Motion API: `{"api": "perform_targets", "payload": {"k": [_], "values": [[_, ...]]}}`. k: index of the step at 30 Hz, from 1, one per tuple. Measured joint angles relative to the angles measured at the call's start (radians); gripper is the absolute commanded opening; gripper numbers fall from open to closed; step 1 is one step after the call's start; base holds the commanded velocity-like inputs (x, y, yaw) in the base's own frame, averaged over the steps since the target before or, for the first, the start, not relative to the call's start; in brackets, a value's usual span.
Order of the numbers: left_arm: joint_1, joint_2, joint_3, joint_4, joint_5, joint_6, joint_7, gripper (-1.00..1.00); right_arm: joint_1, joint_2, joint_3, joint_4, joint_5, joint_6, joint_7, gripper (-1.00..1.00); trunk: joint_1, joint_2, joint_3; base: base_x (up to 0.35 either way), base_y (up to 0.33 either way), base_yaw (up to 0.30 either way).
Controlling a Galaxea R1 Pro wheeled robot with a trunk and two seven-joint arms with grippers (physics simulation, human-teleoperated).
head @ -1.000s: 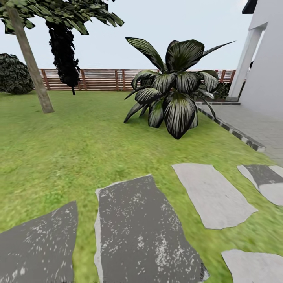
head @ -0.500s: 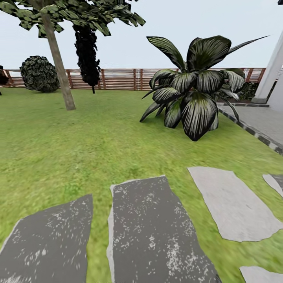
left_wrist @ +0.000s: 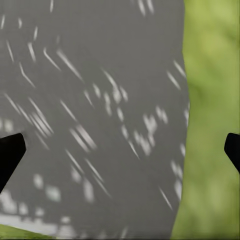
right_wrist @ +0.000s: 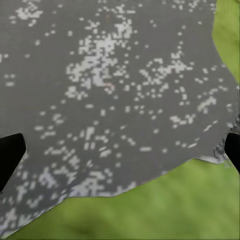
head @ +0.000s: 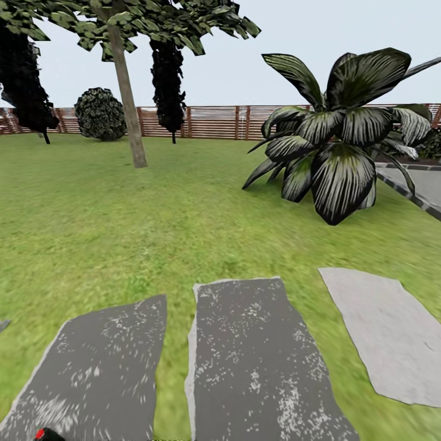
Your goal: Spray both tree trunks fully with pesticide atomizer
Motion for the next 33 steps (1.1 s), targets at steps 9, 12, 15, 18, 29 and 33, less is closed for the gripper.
{"api": "perform_targets", "payload": {"k": [9,12,15,18,29,33], "values": [[0.000,0.000,0.000,0.000,0.000,0.000,0.000,1.00,0.000,0.000,0.000,-0.002,0.000,0.000,0.000,1.00,0.000,0.000,-0.004,0.000,0.000,0.275],[0.000,0.000,0.000,0.000,0.000,0.000,0.000,1.00,0.000,0.000,0.000,-0.002,0.000,0.000,0.000,1.00,0.000,0.000,-0.006,0.000,0.000,0.270],[0.000,0.000,-0.001,0.000,-0.001,0.000,0.000,1.00,0.000,0.000,0.000,-0.002,0.000,0.000,0.000,1.00,0.000,0.000,-0.008,0.000,0.000,0.270],[0.000,0.000,0.000,0.000,-0.001,0.000,0.000,1.00,0.000,0.000,0.000,-0.002,0.000,0.000,0.000,1.00,0.000,0.000,-0.011,0.000,0.000,0.269],[0.000,0.000,0.000,0.000,-0.001,0.000,0.000,1.00,0.000,0.001,0.000,-0.002,0.000,0.000,0.000,1.00,0.000,0.000,-0.019,0.000,0.000,0.269],[0.000,0.000,0.000,0.000,-0.001,0.000,0.000,1.00,0.000,0.001,0.000,-0.002,0.000,0.000,0.000,1.00,0.000,0.000,-0.023,0.000,0.000,0.269]]}}
